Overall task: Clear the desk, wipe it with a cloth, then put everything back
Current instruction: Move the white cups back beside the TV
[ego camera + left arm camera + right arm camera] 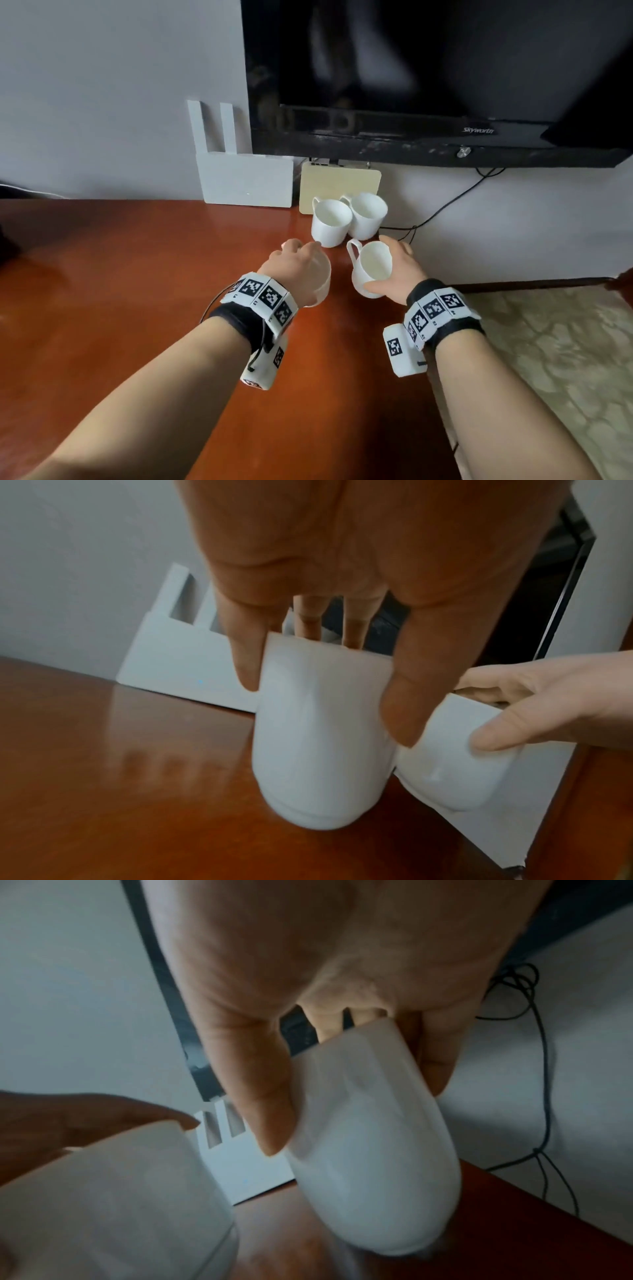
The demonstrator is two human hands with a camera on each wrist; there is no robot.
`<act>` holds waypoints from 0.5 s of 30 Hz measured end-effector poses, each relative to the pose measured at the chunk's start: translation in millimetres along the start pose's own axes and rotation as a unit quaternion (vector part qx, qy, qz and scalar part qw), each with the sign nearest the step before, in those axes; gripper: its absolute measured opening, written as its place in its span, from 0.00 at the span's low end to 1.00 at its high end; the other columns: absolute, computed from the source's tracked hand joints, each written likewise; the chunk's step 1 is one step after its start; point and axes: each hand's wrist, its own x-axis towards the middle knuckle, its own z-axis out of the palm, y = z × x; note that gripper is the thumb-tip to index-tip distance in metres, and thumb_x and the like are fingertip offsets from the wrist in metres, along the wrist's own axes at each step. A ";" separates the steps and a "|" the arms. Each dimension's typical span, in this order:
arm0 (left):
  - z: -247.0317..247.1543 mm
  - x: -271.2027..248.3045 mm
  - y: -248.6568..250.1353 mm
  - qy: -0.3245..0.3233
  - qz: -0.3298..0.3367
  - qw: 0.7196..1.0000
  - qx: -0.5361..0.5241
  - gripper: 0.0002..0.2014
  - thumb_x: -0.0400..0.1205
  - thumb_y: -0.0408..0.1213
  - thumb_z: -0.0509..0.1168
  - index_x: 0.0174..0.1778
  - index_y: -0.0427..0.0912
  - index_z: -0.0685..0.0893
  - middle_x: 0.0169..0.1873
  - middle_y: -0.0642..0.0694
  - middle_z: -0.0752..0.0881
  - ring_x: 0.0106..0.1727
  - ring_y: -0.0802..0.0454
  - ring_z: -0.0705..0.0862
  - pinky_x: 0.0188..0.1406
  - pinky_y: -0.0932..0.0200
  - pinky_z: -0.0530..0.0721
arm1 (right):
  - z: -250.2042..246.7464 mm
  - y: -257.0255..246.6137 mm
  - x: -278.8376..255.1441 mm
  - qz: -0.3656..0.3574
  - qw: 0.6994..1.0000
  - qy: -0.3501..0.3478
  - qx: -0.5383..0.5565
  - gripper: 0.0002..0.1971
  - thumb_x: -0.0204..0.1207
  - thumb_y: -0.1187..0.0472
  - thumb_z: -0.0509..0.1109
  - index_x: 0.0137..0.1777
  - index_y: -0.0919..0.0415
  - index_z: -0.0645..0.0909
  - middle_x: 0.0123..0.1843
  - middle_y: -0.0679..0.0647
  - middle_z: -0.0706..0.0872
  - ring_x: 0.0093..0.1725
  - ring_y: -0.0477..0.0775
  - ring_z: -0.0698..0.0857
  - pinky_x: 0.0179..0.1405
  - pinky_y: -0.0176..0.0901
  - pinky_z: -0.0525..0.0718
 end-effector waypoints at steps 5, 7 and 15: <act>15.6 51.1 45.7 0.003 -0.042 0.999 -0.021 0.45 0.75 0.41 0.72 0.81 0.43 0.49 0.76 0.43 0.62 0.74 0.41 0.69 0.69 0.50 0.73 | -8.1 30.5 44.1 -0.001 0.999 -0.031 0.013 0.48 0.62 0.57 0.79 0.79 0.46 0.55 0.75 0.55 0.63 0.71 0.60 0.72 0.68 0.49 0.73; 21.9 64.0 54.5 0.009 -0.059 0.998 -0.017 0.44 0.76 0.43 0.71 0.81 0.40 0.49 0.76 0.41 0.62 0.73 0.39 0.70 0.69 0.51 0.72 | -8.1 34.4 57.2 -0.006 0.999 -0.040 0.009 0.47 0.63 0.56 0.79 0.79 0.46 0.55 0.75 0.55 0.63 0.72 0.61 0.72 0.68 0.50 0.73; 25.0 87.6 70.4 0.013 -0.075 0.997 0.015 0.39 0.80 0.43 0.67 0.81 0.37 0.52 0.75 0.41 0.62 0.73 0.40 0.69 0.70 0.51 0.70 | -9.8 34.2 81.2 -0.028 0.998 -0.056 -0.012 0.40 0.66 0.54 0.77 0.76 0.52 0.61 0.72 0.58 0.65 0.69 0.62 0.74 0.63 0.49 0.75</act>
